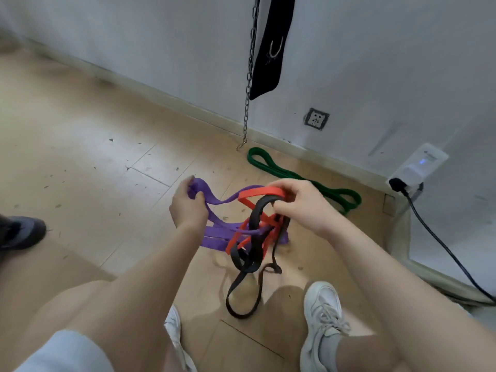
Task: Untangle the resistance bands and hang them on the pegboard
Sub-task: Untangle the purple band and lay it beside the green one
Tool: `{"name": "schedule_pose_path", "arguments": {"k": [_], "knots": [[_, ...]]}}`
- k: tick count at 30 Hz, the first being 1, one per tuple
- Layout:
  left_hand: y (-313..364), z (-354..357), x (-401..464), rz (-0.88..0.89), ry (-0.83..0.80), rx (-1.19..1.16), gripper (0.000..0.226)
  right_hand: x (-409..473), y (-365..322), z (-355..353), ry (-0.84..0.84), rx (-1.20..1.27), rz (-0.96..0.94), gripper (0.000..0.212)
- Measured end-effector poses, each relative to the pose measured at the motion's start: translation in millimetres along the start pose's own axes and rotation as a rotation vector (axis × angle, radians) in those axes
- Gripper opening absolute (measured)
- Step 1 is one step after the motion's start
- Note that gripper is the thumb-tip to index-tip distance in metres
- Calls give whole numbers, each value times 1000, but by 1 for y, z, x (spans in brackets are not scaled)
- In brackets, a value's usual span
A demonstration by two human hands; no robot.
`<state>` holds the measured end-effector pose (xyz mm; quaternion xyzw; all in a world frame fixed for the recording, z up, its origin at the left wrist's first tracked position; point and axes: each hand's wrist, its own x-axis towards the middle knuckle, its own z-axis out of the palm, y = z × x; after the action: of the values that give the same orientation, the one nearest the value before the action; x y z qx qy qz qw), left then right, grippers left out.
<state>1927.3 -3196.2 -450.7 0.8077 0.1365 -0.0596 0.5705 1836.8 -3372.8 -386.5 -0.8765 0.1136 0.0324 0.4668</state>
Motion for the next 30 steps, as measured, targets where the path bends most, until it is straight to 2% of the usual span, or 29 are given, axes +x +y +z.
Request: {"name": "schedule_pose_path", "arguments": {"k": [5, 7, 12, 14, 16, 18, 20, 24, 28, 30], "knots": [[-3, -14, -1, 97, -17, 114, 34, -6, -12, -54, 90, 535, -6, 24], [1, -20, 0, 91, 17, 100, 33, -13, -12, -65, 110, 578, -29, 21], [23, -21, -9, 46, 59, -118, 33, -20, 19, -75, 318, 294, 74, 35], [32, -17, -19, 64, 13, -199, 34, -23, 37, -72, 222, 21, 158, 24], [38, -13, -28, 97, -44, -264, 36, -25, 52, -59, 21, -341, 246, 19], [42, -7, -35, 121, -94, -306, 37, -26, 58, -39, -105, -492, 302, 8], [42, -2, -40, 137, -132, -322, 40, -23, 54, -26, -173, -467, 325, 8], [36, 3, -43, 162, -210, -251, 50, -16, 45, -18, -229, -314, 348, 37], [27, 9, -48, 195, -322, -43, 62, -7, 27, -12, -237, -360, 223, 18], [20, 12, -48, 203, -342, 38, 66, -2, 15, -13, -202, -255, 187, 6]]}}
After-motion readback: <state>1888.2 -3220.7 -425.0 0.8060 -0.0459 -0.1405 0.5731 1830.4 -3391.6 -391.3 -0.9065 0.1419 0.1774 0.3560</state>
